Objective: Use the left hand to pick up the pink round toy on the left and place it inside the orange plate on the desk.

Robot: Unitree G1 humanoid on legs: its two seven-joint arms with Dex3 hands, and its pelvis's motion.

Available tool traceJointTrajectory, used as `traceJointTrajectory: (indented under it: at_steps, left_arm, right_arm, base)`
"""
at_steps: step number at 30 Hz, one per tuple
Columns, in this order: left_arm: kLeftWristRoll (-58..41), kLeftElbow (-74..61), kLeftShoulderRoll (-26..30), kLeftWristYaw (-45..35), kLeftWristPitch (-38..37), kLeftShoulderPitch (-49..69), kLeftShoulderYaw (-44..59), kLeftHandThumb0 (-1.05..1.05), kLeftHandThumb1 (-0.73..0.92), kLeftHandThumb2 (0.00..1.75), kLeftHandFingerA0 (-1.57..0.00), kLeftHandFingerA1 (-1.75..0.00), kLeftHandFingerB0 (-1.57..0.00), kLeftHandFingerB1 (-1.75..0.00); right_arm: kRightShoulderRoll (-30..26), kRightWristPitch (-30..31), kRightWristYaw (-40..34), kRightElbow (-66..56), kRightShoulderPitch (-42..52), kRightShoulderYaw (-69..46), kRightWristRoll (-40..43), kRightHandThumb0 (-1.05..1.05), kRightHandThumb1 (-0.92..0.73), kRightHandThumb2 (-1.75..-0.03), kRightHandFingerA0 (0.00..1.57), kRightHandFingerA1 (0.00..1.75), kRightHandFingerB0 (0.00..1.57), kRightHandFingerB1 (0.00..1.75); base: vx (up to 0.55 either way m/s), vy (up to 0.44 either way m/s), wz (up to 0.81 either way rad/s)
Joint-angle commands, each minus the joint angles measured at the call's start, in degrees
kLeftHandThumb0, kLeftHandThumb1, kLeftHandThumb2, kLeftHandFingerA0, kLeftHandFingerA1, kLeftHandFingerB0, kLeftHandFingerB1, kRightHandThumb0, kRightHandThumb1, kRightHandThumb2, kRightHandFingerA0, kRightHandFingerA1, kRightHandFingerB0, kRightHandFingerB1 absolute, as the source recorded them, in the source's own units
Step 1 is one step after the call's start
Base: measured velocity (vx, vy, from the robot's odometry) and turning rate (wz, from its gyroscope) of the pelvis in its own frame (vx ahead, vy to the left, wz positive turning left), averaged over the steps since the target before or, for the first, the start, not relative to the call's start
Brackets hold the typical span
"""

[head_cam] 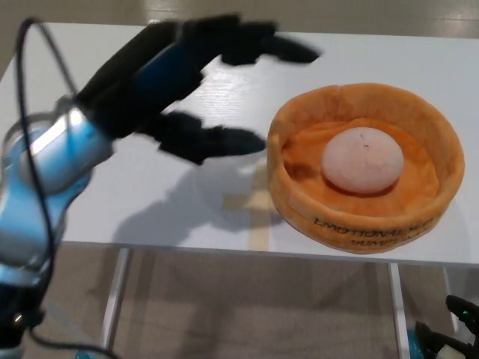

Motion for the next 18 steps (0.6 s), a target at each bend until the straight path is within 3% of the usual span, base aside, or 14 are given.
traceJointTrajectory:
  at_steps: [1, 3, 4, 6, 7, 8, 11, 12, 18]
  left_arm:
    - [-46.8, -12.5, 16.3, -47.9, 5.8, 34.8, 13.4, 0.08, 0.65, 0.62, -0.33, -0.46, -0.40, -0.38]
    - [-45.5, -10.7, 16.7, -48.6, 5.1, 36.1, 12.8, 0.05, 0.68, 0.59, -0.34, -0.45, -0.36, -0.35]
    - [-45.0, -7.8, 16.3, -49.9, 6.1, 37.1, 12.2, 0.03, 0.47, 0.94, -0.23, -0.56, -0.18, -0.51]
    - [-44.9, -6.1, 15.9, -50.7, 6.9, 37.5, 11.9, 0.03, 0.47, 0.94, -0.23, -0.56, -0.18, -0.51]
    - [-44.7, -3.1, 15.5, -51.8, 9.6, 38.6, 11.3, -0.03, 0.48, 0.94, -0.19, -0.54, -0.18, -0.51]
    - [-42.9, -0.5, 15.9, -51.6, 11.7, 39.6, 10.6, -0.14, 0.47, 0.93, -0.16, -0.53, -0.17, -0.50]
    - [-40.5, 2.8, 16.7, -51.2, 14.3, 41.0, 9.7, -0.14, 0.47, 0.93, -0.16, -0.53, -0.17, -0.50]
    - [-40.0, 4.7, 15.8, -51.2, 14.0, 41.1, 9.5, -0.15, 0.46, 0.91, -0.18, -0.53, -0.18, -0.50]
    - [-35.0, 13.7, 12.5, -47.8, 12.8, 40.9, 8.5, -0.14, 0.42, 0.88, -0.20, -0.53, -0.22, -0.51]
  right_arm:
    - [-0.6, 0.5, -0.2, 0.6, 0.5, -0.2, 0.8, -0.26, -0.38, -0.79, 0.30, 0.99, 0.20, 0.74]
    - [-0.6, 0.6, -0.1, 0.6, 0.5, -0.3, 0.9, -0.26, -0.41, -0.75, 0.31, 0.92, 0.21, 0.72]
    - [-0.6, 0.9, 0.3, 0.6, 0.5, -0.5, 1.1, -0.26, -0.43, -0.74, 0.29, 0.87, 0.20, 0.70]
    - [-0.7, 1.0, 0.5, 0.6, 0.4, -0.6, 1.3, -0.26, -0.43, -0.74, 0.29, 0.87, 0.20, 0.70]
    - [-0.9, 1.0, 0.8, 0.6, 0.4, -0.7, 1.3, -0.26, -0.34, -0.94, 0.35, 0.71, 0.21, 0.62]
    - [-1.0, 1.0, 0.7, 0.6, 0.4, -0.6, 1.1, -0.29, -0.42, -0.75, 0.29, 0.87, 0.20, 0.71]
    - [-1.1, 1.1, 0.6, 0.6, 0.2, -0.5, 0.9, -0.29, -0.42, -0.75, 0.29, 0.87, 0.20, 0.71]
    - [-1.1, 1.1, 0.6, 0.6, 0.1, -0.6, 1.0, -0.26, -0.32, -0.94, 0.38, 0.73, 0.23, 0.63]
    - [-1.0, 0.8, 0.1, 0.7, 0.2, -0.2, 0.5, -0.28, -0.33, -0.94, 0.37, 0.73, 0.22, 0.63]
  base:
    - [0.00, 0.000, 0.00]
    - [0.00, 0.000, 0.00]
    - [0.00, 0.000, 0.00]
    - [0.00, 0.000, 0.00]
    - [0.00, 0.000, 0.00]
    - [0.00, 0.000, 0.00]
    - [0.00, 0.000, 0.00]
    - [0.00, 0.000, 0.00]
    - [0.00, 0.000, 0.00]
